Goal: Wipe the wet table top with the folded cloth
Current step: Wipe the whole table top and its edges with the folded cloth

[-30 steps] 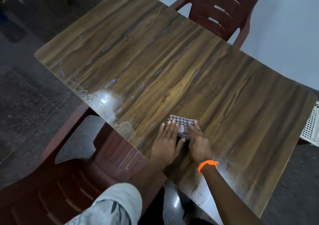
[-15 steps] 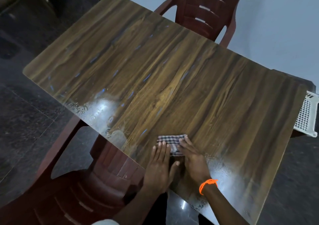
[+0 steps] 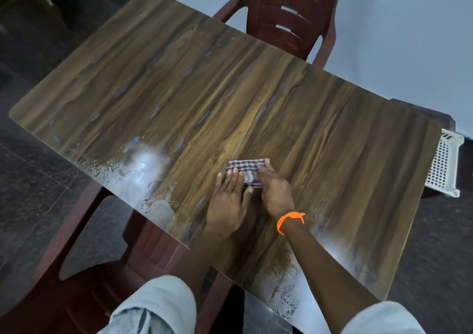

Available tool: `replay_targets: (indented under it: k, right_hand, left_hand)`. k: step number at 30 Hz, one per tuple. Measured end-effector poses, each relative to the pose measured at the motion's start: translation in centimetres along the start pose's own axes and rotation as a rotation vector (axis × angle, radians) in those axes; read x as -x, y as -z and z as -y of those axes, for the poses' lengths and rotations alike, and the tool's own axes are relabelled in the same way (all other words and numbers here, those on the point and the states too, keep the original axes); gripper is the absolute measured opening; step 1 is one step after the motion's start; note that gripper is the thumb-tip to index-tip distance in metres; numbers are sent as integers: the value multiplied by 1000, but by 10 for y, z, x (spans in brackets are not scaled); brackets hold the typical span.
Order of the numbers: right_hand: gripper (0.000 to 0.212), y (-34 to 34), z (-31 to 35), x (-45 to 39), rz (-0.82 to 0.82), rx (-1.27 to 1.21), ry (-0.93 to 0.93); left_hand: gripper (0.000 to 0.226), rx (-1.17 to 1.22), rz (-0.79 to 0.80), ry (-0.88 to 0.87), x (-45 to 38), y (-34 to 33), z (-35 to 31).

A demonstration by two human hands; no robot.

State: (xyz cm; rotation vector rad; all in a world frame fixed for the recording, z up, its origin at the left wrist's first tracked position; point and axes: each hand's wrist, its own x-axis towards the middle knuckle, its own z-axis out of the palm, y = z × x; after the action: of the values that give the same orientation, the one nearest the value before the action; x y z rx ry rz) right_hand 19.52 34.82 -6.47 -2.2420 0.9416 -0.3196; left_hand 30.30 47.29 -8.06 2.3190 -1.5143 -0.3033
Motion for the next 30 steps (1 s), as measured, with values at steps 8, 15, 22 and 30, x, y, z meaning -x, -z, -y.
replay_targets:
  k: [8,15,22,30]
  right_hand:
    - [48,19,-25,62,4,-68,50]
    - [42,44,-59,12,-158,-46,-87]
    - [43,46,-47,-60,-70,1,-17]
    - [45,31,-51,-17,36,0,110]
  left_hand:
    - [69,-11,43,-29,56,-22,-32]
    - [74,-65,107,-120,-31,-27,-59]
    - [65,-63,44,-41,-84,-7,-38]
    - [61,-40,-20,16,-31,-15,-31]
